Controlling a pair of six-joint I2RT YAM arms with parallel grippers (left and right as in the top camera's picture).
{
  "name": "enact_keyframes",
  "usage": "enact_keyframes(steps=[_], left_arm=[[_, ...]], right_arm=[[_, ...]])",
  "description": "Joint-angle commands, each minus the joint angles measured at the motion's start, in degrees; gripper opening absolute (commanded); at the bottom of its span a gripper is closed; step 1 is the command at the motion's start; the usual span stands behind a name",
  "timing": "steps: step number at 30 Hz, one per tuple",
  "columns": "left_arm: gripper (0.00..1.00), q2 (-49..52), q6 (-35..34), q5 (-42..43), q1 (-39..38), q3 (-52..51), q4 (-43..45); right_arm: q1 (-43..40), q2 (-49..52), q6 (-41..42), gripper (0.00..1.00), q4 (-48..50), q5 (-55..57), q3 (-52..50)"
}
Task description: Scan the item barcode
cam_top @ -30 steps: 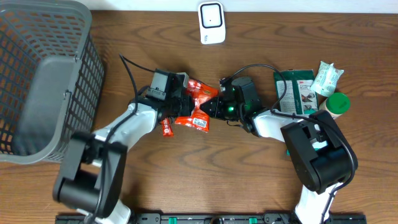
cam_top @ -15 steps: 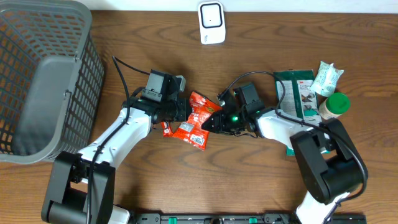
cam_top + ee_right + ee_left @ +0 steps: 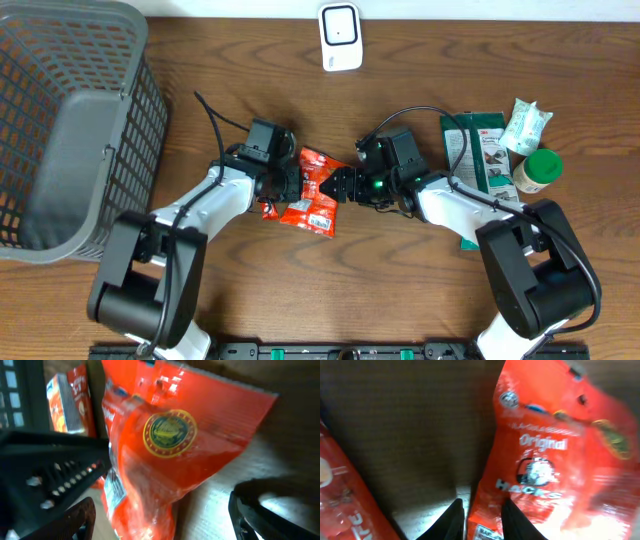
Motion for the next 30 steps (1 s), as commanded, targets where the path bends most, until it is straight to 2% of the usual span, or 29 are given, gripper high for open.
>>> enact_keyframes(steps=[1, 11, 14, 18, 22, 30], left_arm=[[0.27, 2.16, 0.55, -0.81, -0.13, -0.55, -0.20], [0.27, 2.58, 0.55, -4.11, -0.13, -2.14, -0.15], [0.27, 2.58, 0.55, -4.24, -0.13, -2.58, -0.13], [0.26, 2.58, 0.55, -4.24, -0.13, -2.58, 0.70], [0.26, 2.58, 0.55, -4.24, -0.13, -2.58, 0.70], [0.26, 2.58, 0.55, -4.24, -0.13, -2.58, 0.70]], right_arm=[[0.17, 0.31, 1.49, 0.80, 0.87, 3.80, -0.42], [0.17, 4.76, 9.40, 0.71, 8.55, -0.04, -0.42], [0.48, 5.77, 9.68, 0.70, 8.63, 0.52, -0.42], [1.77, 7.61, 11.69, 0.62, 10.99, -0.22, -0.42], [3.19, 8.61, 12.55, 0.59, 12.98, 0.70, -0.42], [3.23, 8.61, 12.37, 0.32, 16.00, 0.87, -0.42]])
